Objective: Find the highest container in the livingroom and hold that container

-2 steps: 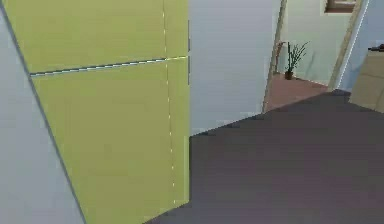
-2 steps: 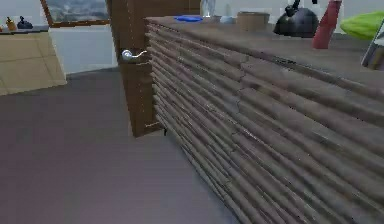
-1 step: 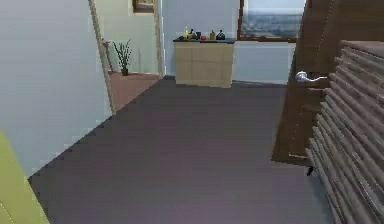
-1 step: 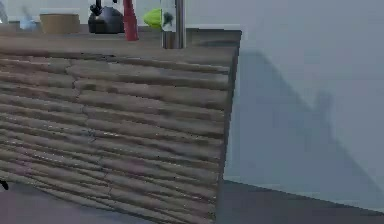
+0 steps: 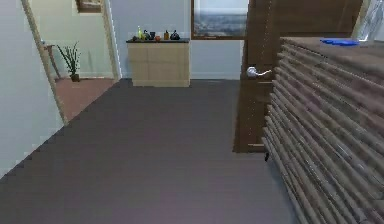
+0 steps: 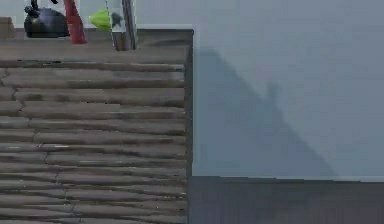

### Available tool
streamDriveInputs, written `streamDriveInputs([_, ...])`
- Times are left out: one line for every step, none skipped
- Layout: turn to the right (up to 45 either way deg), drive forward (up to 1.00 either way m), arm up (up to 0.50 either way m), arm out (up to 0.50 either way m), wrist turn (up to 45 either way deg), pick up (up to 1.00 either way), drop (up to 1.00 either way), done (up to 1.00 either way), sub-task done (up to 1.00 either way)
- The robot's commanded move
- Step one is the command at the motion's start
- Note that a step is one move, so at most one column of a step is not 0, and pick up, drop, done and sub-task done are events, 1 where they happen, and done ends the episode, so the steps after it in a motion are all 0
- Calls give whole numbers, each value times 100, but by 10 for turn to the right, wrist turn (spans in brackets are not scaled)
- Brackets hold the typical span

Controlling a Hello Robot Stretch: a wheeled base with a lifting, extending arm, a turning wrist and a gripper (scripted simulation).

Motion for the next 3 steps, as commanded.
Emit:
streamDriveInputs([0, 45, 0, 0, 0, 0, 0, 0, 0])
streamDriveInputs([-240, 0, 0, 0, 0, 0, 0, 0, 0])
streamDriveInputs([-30, 0, 0, 0, 0, 0, 0, 0, 0])
